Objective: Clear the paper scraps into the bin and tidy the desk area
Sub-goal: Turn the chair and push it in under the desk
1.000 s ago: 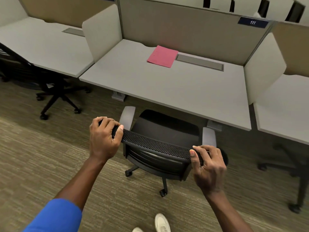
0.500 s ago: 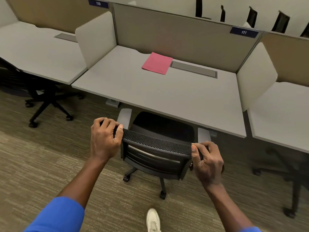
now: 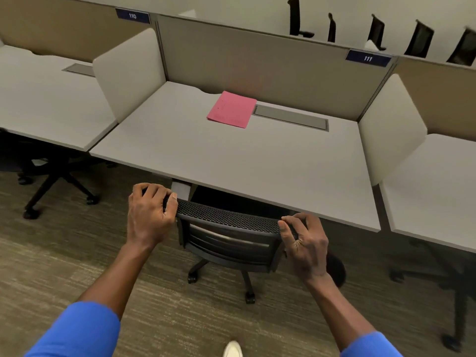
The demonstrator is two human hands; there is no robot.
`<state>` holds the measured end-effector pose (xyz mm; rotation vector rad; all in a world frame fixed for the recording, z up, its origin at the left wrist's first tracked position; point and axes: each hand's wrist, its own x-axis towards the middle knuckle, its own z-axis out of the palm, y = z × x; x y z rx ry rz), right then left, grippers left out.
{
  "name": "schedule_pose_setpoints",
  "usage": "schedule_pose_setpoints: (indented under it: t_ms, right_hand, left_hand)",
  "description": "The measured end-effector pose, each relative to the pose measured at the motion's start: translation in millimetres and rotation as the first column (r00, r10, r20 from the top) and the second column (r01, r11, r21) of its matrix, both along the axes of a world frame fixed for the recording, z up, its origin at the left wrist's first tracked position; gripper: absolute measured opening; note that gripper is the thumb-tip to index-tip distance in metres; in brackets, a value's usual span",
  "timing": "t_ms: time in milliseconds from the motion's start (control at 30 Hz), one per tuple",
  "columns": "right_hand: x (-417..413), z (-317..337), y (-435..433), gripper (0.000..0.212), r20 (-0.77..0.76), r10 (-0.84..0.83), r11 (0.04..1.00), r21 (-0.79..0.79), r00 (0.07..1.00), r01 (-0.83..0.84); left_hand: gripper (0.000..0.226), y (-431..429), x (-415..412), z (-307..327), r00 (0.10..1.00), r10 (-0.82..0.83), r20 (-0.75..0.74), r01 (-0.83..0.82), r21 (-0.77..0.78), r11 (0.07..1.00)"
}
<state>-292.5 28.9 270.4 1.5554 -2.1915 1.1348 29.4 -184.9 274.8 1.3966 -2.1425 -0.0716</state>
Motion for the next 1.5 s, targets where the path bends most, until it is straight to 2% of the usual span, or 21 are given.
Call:
schedule_pose_setpoints:
  t_ms: [167, 533, 800, 933, 1100, 1333, 1500]
  right_hand:
    - [-13, -1, -29, 0.051, -0.002, -0.006, 0.999, 0.042, 1.0, 0.007]
    - [-28, -6, -92, 0.049, -0.031, -0.13, 0.991, 0.04, 0.991, 0.131]
    - [-15, -6, -121, 0.042, -0.041, -0.203, 0.977, 0.052, 0.978, 0.205]
    - [-13, -12, -132, 0.045, -0.07, -0.23, 0.972, 0.041, 0.971, 0.233]
    - [-17, -11, -141, 0.046, -0.091, -0.248, 0.966, 0.048, 0.965, 0.253]
    - [-21, -6, -147, 0.032, -0.093, -0.261, 0.96, 0.074, 0.961, 0.269]
    - [-27, -6, -149, 0.037, -0.101, -0.267, 0.958, 0.085, 0.958, 0.275]
  left_hand:
    - [0.04, -33, -16, -1, 1.0, 0.011, 0.025, -0.012, 0.019, 1.0]
    - [0.041, -90, -37, 2, 1.0, -0.006, 0.01, 0.006, -0.004, 1.0]
    - [0.046, -127, -32, 15, 0.995, -0.095, 0.043, 0.092, 0.066, 0.994]
    - [0.049, -142, -30, 18, 0.991, -0.117, 0.058, 0.113, 0.08, 0.99]
    - [0.048, -152, -33, 17, 0.988, -0.135, 0.074, 0.131, 0.056, 0.99]
    - [0.046, -157, -37, 18, 0.986, -0.135, 0.095, 0.13, 0.057, 0.99]
    - [0.048, -157, -39, 16, 0.986, -0.129, 0.106, 0.127, 0.021, 0.992]
